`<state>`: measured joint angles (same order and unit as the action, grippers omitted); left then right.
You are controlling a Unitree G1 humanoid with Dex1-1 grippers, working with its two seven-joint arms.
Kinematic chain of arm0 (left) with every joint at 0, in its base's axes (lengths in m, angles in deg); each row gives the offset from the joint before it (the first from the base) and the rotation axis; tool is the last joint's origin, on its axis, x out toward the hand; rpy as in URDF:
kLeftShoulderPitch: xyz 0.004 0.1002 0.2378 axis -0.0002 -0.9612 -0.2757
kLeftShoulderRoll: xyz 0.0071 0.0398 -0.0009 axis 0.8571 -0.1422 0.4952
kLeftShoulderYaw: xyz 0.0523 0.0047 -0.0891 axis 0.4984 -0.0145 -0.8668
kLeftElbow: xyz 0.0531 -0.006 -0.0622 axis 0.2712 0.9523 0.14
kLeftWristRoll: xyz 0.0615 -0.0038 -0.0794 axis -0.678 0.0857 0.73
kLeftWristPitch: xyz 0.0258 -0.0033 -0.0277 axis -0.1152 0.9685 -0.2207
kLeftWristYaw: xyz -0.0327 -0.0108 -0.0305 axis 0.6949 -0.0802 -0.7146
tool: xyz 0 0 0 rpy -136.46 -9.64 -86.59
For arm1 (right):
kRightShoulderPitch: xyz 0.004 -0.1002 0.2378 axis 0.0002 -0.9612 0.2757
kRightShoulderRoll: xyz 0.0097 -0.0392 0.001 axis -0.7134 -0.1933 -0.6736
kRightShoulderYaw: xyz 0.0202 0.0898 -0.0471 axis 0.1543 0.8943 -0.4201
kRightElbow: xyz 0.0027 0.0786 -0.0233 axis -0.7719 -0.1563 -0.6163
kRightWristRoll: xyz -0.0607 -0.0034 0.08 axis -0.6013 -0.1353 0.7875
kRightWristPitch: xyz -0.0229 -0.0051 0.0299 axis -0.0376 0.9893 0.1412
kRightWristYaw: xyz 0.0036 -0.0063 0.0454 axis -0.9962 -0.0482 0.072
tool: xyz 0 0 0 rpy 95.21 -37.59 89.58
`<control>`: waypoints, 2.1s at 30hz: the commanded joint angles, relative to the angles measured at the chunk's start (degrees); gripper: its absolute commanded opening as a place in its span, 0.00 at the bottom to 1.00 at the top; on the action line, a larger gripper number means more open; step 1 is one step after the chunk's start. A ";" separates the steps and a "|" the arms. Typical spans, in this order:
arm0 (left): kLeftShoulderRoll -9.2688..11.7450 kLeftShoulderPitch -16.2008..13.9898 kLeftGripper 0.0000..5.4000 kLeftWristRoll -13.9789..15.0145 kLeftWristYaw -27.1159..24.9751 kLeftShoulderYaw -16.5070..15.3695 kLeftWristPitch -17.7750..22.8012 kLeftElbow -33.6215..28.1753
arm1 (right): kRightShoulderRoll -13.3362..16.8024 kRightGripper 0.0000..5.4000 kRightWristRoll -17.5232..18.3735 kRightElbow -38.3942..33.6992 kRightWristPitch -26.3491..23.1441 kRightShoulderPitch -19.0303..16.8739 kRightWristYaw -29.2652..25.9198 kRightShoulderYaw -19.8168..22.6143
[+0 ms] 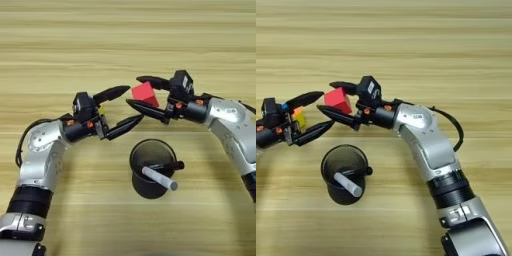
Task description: Move the objects on the table
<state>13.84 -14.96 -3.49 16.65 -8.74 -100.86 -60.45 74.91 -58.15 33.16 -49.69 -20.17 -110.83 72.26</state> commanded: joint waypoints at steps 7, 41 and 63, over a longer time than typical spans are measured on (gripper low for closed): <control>0.29 0.90 0.99 -1.17 0.36 -0.01 -1.20 0.90 | 4.54 0.58 1.08 0.83 0.16 1.41 1.00 8.38; 2.03 2.19 1.00 -0.85 0.94 -2.94 -2.49 3.93 | 9.03 0.58 -1.65 35.52 24.76 -12.02 -0.89 22.02; 1.79 3.56 1.00 -1.02 0.91 -3.21 -3.11 5.56 | 9.28 0.90 2.31 28.75 22.80 -10.84 -2.25 23.39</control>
<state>15.27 -12.44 -3.78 17.68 -11.65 -103.01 -55.49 83.59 -56.83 64.44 -25.92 -31.78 -113.35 94.78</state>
